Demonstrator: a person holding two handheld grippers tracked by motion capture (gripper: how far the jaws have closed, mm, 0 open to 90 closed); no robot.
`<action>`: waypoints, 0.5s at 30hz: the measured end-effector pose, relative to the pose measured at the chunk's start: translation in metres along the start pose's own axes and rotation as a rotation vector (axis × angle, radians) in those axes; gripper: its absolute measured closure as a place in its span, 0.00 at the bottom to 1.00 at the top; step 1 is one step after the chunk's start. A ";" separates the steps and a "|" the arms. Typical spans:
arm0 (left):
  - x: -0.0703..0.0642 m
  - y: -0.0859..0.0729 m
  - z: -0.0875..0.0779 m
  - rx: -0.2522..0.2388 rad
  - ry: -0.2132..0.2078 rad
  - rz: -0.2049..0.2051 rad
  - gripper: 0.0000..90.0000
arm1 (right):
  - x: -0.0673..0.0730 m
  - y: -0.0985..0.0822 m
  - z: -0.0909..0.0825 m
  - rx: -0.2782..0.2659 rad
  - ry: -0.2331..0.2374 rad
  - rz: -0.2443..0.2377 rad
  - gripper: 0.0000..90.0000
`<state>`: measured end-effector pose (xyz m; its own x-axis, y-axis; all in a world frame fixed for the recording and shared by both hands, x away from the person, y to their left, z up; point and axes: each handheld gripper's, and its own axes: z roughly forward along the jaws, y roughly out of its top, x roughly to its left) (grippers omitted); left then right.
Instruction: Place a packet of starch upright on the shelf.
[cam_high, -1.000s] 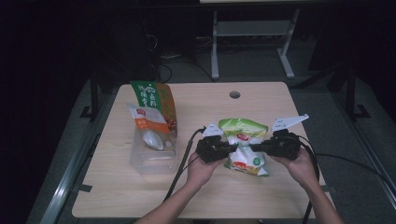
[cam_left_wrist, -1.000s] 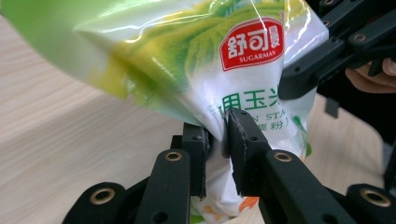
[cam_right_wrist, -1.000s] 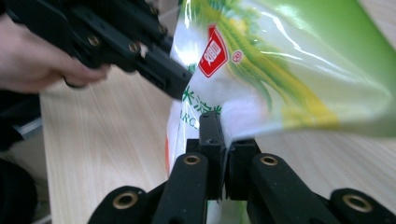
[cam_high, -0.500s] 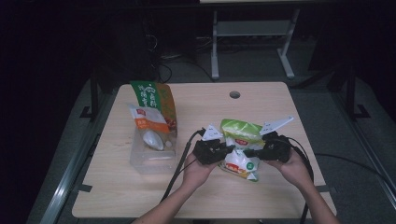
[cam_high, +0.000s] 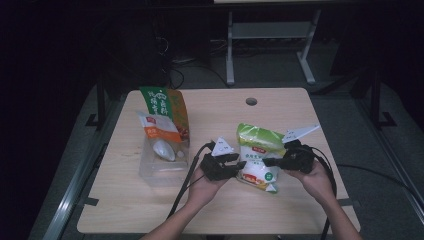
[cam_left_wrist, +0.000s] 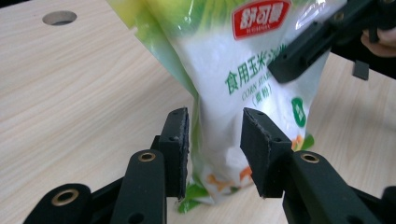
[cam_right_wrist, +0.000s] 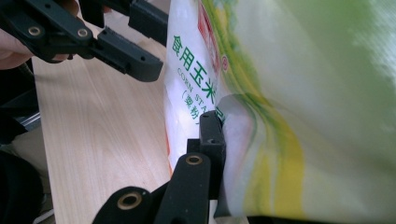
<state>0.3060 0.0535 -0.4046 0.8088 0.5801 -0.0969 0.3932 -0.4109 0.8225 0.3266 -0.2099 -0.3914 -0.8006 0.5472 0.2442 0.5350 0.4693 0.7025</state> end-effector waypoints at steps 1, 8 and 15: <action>-0.001 -0.001 -0.001 -0.002 0.001 -0.002 0.68 | 0.000 0.001 -0.001 0.001 -0.002 -0.002 0.99; -0.003 -0.005 -0.011 -0.003 0.009 0.040 0.64 | 0.001 0.008 -0.004 -0.004 -0.026 -0.007 0.99; -0.006 -0.014 -0.020 0.000 0.009 0.074 0.58 | 0.003 0.015 -0.005 -0.001 -0.033 -0.024 0.99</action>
<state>0.2866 0.0701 -0.4044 0.8318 0.5542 -0.0311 0.3328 -0.4530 0.8271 0.3309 -0.2048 -0.3765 -0.8038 0.5585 0.2050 0.5156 0.4821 0.7083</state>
